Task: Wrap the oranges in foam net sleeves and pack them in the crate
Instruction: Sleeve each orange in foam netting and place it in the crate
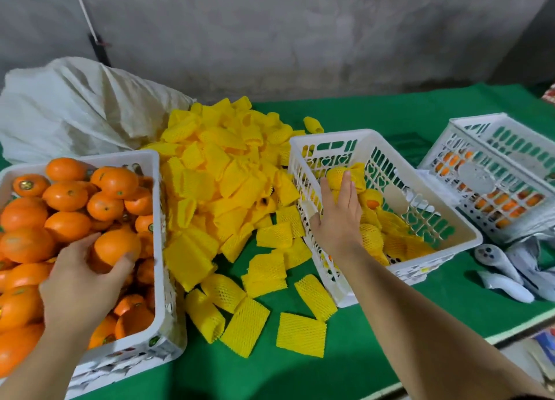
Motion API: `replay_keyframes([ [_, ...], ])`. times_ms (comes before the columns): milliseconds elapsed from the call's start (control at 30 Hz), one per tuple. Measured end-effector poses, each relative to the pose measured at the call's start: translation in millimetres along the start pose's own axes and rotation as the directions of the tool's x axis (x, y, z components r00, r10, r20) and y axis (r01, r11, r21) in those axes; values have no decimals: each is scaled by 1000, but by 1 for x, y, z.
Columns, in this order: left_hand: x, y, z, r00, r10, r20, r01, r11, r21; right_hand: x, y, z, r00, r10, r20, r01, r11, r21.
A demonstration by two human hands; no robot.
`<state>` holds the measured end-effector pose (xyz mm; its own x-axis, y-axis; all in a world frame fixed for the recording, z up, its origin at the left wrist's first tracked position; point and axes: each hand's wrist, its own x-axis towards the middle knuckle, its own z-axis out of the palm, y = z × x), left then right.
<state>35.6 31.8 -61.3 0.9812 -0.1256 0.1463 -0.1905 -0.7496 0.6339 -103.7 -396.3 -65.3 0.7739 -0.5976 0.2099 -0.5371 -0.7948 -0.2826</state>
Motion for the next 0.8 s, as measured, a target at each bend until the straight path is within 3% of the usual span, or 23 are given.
replay_keyframes([
  [100,-11,29,7,990,-54,-130,1,925,-380,-1,-3,4,997,-80,19,82,989,-123],
  [200,-19,51,30,998,46,37,-22,869,-494,-2,-12,8,989,-141,47,147,970,-193],
  [267,-23,58,45,981,133,141,-63,906,-418,-4,-26,16,982,-176,70,186,968,-167],
  [367,-23,61,58,953,257,161,-236,962,-137,-12,-52,41,941,-243,235,265,962,-66],
  [467,-20,56,61,946,268,184,-269,963,-20,-31,-73,73,815,-262,517,285,958,36],
  [600,-23,57,65,933,319,169,-333,941,64,-47,-83,107,567,-119,815,362,925,-116],
  [667,-23,60,64,931,325,166,-340,938,74,-51,-80,114,476,-45,878,407,896,-175],
  [733,-23,61,64,934,318,163,-334,939,83,-51,-80,115,525,-79,848,403,900,-166],
  [800,-23,61,64,935,317,157,-334,938,92,-48,-83,109,670,-182,720,377,919,-119],
])
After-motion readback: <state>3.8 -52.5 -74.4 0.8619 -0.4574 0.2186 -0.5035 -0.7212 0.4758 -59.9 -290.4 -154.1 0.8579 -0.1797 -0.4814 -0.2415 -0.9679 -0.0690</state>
